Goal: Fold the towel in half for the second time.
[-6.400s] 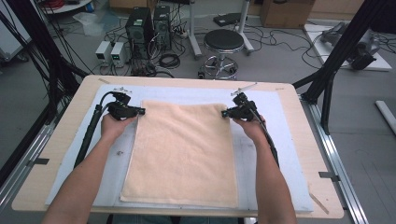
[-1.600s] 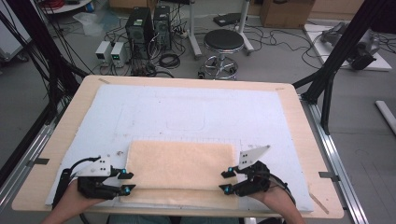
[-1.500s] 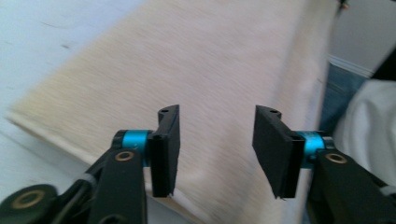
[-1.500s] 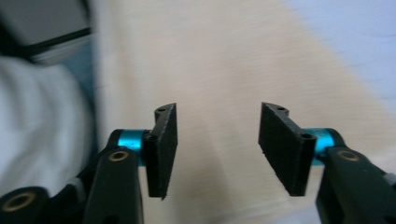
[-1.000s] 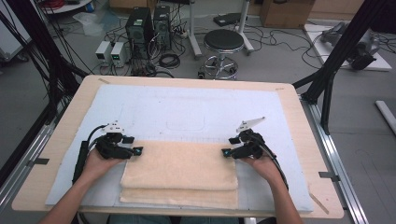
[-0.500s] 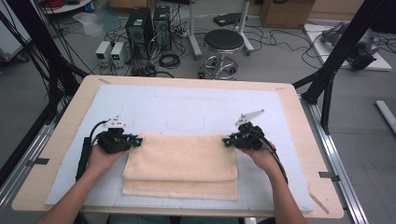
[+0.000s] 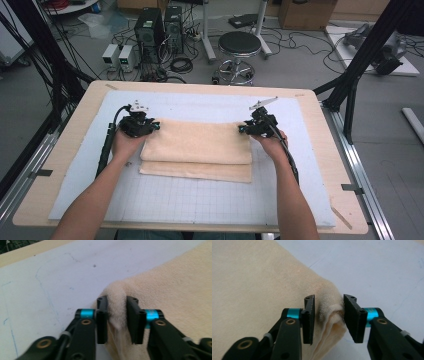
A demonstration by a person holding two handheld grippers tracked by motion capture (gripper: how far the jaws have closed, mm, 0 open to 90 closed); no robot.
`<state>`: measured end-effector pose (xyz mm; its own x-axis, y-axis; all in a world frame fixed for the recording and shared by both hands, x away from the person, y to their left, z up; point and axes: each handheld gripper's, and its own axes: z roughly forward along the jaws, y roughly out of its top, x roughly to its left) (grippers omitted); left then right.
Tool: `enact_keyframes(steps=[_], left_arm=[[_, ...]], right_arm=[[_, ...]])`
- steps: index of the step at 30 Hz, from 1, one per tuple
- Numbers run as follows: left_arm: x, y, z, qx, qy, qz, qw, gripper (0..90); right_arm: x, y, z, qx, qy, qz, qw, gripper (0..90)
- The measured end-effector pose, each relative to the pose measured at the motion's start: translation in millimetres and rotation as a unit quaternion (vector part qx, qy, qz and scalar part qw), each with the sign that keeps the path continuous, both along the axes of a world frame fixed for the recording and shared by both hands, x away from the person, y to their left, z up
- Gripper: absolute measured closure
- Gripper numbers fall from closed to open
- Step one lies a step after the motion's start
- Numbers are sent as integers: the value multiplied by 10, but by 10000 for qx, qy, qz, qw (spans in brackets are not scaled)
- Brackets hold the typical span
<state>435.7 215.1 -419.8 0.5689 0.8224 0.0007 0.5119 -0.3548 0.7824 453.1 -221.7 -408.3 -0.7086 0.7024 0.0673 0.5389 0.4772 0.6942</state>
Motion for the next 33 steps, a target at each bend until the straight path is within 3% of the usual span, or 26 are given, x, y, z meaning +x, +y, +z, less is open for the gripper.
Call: enact_keyframes(steps=[2,5,9,12,14,17,20,23,29,31,33], left_arm=[[-12,82,14,-113,75,0,9999,568],[-107,228,82,-370,12,46,9993,478],[-341,357,153,-511,-75,-236,9984,428],[-521,382,170,-586,-95,-498,9970,419],[-664,360,161,-594,-98,-723,9956,413],[-835,304,132,-579,-95,-1047,9928,409],[-970,248,98,-488,-4,-1384,9892,412],[-1068,221,47,-463,23,-1617,9858,444],[-1114,211,-56,-367,180,-1795,9829,492],[-1106,198,-76,-339,226,-1804,9827,490],[-1091,185,-96,-271,260,-1762,9836,498]], right_arm=[[-45,-27,25,15,2,90,10000,578],[-181,-71,128,132,-305,219,9992,539],[-390,-139,206,360,-344,350,9981,514],[-562,-116,205,263,-401,585,9971,494],[-666,-101,192,316,-382,690,9964,482],[-799,-66,161,204,-390,882,9951,467],[-884,-16,168,54,-188,1101,9937,444],[-977,35,172,9,-187,1378,9903,444],[-1067,-14,2,59,-210,1345,9907,461],[-1070,-15,-56,80,-151,1337,9909,462],[-1064,18,-98,-61,-31,1311,9913,485]])
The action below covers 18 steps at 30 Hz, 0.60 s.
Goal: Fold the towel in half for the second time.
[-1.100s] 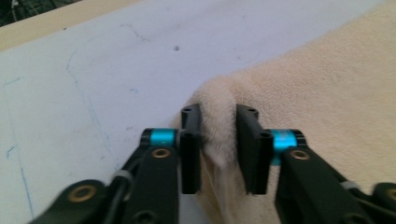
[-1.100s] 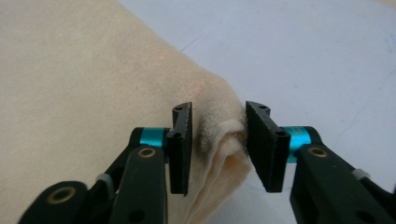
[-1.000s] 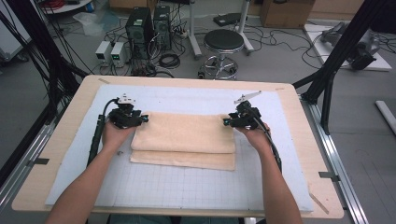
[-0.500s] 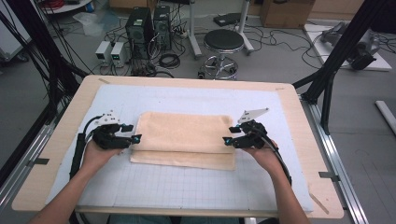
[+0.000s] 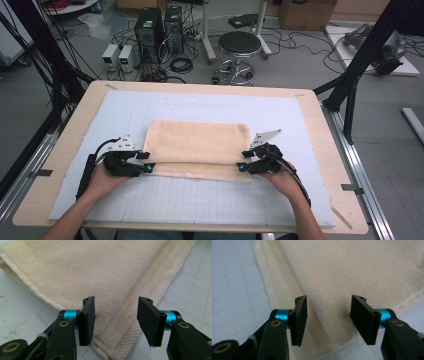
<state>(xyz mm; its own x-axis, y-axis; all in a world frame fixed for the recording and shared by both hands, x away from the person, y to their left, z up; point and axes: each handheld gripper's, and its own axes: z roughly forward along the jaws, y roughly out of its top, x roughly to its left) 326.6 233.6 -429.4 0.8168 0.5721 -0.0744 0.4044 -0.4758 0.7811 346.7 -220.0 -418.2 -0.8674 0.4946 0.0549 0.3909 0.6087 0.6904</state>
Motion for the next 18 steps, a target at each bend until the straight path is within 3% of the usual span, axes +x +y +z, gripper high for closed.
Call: enact_keyframes(steps=[4,7,9,13,14,18], left_arm=[[19,-25,-31,233,-131,118,9996,618],[30,-21,-37,337,-255,170,9990,713],[35,-23,-36,332,-301,214,9988,780],[33,-14,-10,308,-361,241,9986,845],[34,6,45,227,-386,264,9986,849],[28,42,215,12,-553,336,9979,850]], right_arm=[[2,64,-38,-262,-93,-24,9996,636],[26,58,-39,-210,-102,-73,9997,739],[35,63,-32,-159,-119,-66,9998,801],[43,37,5,16,-95,-39,9999,828],[42,-12,53,166,-125,-51,9998,837],[17,-33,200,273,-189,-11,9994,840]])
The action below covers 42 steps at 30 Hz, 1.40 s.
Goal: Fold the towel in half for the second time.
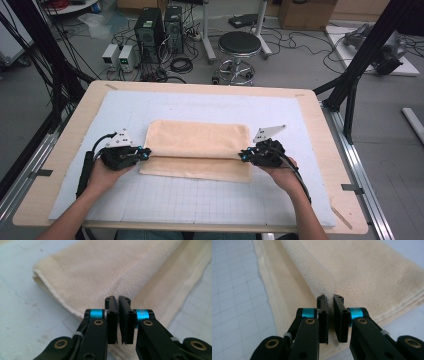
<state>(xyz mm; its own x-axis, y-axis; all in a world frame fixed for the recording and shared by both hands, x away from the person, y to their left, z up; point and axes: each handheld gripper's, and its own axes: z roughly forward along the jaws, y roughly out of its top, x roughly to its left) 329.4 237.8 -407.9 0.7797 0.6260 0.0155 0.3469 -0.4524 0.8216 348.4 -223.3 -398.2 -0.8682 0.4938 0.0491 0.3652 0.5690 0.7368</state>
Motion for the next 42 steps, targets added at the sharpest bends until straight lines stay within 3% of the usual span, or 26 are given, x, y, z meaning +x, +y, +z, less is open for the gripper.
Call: enact_keyframes(steps=[4,6,8,14,18,21,23,26,30,33,38,40,42], left_arm=[[-81,30,53,15,-87,-36,10000,848],[-138,30,33,17,-83,-80,9999,848],[-183,29,0,44,-92,-120,9999,848],[-290,21,-37,99,-74,-235,9996,847],[-333,7,-85,251,1,-336,9991,848],[-348,0,-148,309,167,-417,9985,831],[-338,12,-147,262,281,-448,9983,730],[-312,39,-62,68,216,-447,9987,646],[-228,-17,15,-161,143,-346,9992,650],[-165,-107,-26,-155,207,-306,9992,672],[-109,-228,-196,98,452,-441,9980,672],[-109,-224,-217,47,503,-424,9978,667],[-104,-204,-220,43,522,-446,9976,663]], right_arm=[[-76,-1,137,126,-43,40,9999,840],[-123,8,145,72,-42,62,9999,840],[-182,14,124,-38,-17,105,9999,840],[-295,-13,33,-58,70,155,9998,840],[-330,-20,-11,-88,122,237,9996,841],[-341,-19,-80,-183,244,310,9991,833],[-342,-24,-105,-163,365,410,9984,723],[-341,-63,-45,225,449,456,9977,614],[-289,-61,24,362,304,293,9985,603],[-215,24,6,267,196,73,9994,603],[-149,216,-102,13,149,127,9998,506],[-141,265,-159,-253,172,201,9993,472],[-160,264,-208,-341,140,174,9992,467]])
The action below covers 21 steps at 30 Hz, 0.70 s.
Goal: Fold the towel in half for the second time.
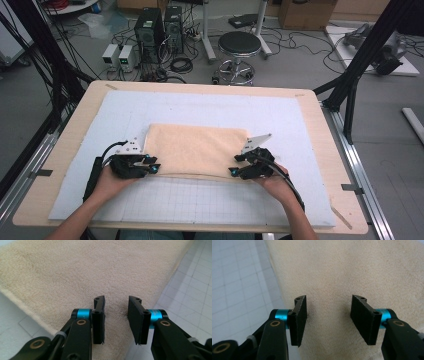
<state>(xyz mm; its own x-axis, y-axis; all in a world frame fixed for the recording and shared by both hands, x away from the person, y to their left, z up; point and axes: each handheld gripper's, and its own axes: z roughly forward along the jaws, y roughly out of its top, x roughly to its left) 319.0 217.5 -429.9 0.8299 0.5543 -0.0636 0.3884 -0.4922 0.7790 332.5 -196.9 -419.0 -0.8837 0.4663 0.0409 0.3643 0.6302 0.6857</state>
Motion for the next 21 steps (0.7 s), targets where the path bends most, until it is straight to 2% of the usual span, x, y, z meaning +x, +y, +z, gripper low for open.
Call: enact_keyframes(steps=[5,9,11,14,16,18,21], left_arm=[[-27,19,-25,71,-44,-14,10000,656],[-50,8,-29,169,-121,-30,9998,648],[-53,3,-38,167,-145,-22,9998,647],[-50,4,-34,162,-150,-51,9997,637],[-59,-3,-22,133,-160,-4,9998,593],[-60,-6,-6,98,-198,9,9998,518],[-45,-18,25,-51,-220,126,9997,466]], right_arm=[[-32,-68,-82,108,-30,-37,9999,464],[-56,-76,-117,58,-183,-10,9998,464],[-68,-87,-134,120,-212,-42,9997,465],[-73,-94,-137,188,-172,-89,9996,460],[-65,-100,-124,264,-188,-83,9994,431],[-61,-121,-98,344,-137,-236,9990,377],[-24,-149,-49,413,-189,-410,9981,326]])
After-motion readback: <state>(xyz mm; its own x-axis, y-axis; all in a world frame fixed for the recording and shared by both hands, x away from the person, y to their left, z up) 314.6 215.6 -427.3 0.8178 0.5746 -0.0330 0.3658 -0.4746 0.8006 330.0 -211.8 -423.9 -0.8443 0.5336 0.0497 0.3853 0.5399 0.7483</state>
